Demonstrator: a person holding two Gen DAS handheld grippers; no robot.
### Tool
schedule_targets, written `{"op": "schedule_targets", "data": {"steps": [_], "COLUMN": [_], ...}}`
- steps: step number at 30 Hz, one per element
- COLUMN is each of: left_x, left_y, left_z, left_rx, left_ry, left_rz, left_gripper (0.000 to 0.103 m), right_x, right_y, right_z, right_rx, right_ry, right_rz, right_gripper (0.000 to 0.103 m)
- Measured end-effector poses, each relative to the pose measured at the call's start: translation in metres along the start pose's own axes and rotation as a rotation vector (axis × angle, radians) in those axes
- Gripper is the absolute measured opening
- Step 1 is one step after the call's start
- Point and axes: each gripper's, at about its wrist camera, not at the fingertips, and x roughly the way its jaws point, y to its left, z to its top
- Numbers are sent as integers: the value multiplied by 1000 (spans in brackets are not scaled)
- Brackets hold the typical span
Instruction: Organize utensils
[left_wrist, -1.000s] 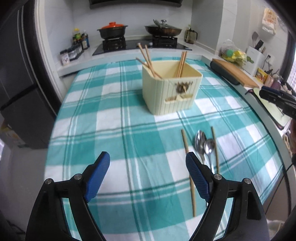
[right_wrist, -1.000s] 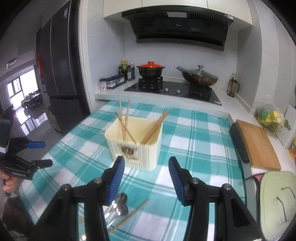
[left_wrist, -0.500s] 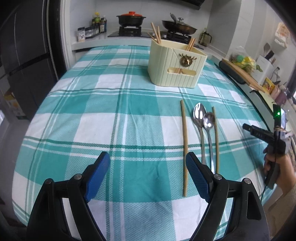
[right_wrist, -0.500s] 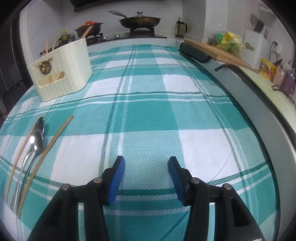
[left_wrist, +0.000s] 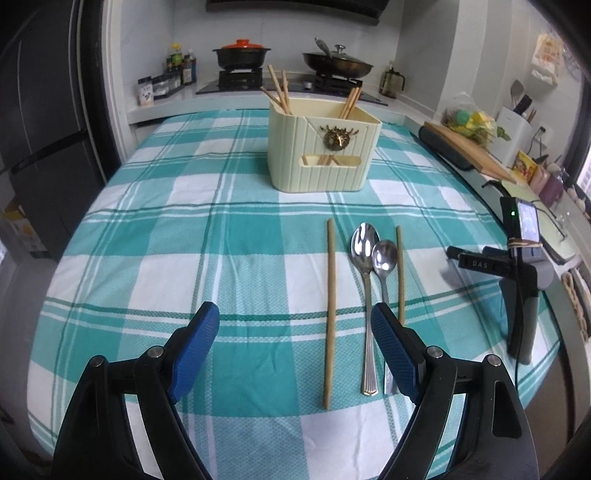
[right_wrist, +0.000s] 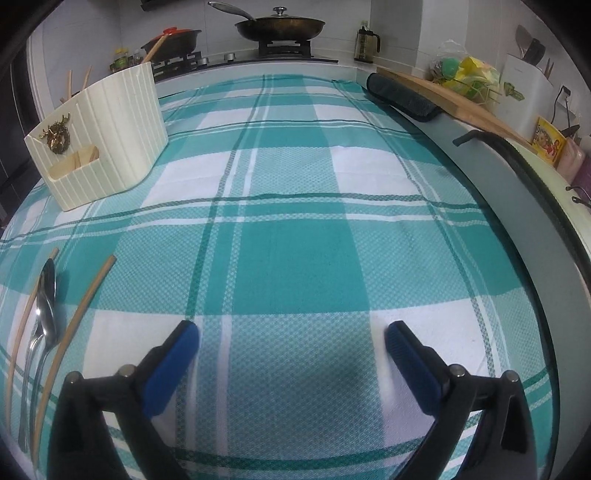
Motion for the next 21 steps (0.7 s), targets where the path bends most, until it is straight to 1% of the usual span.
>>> {"op": "schedule_targets", "data": {"steps": [7, 10, 16, 21], "left_x": [2, -1, -2, -5], "left_y": [5, 3, 4, 12], "left_z": [9, 11, 9, 7], "left_rx": [-39, -47, -67, -83], "left_ry": [22, 11, 10, 0], "left_rz": [-13, -32, -40, -25], "left_gripper": [85, 85, 85, 85], "right_x": [0, 0, 0, 0], "right_y": [0, 0, 0, 0], "right_z": [0, 0, -1, -1], "right_rx": [-1, -1, -1, -1], "right_ry": [0, 0, 0, 0], "right_rz": [0, 1, 1, 2], "right_gripper": [103, 103, 103, 103]}}
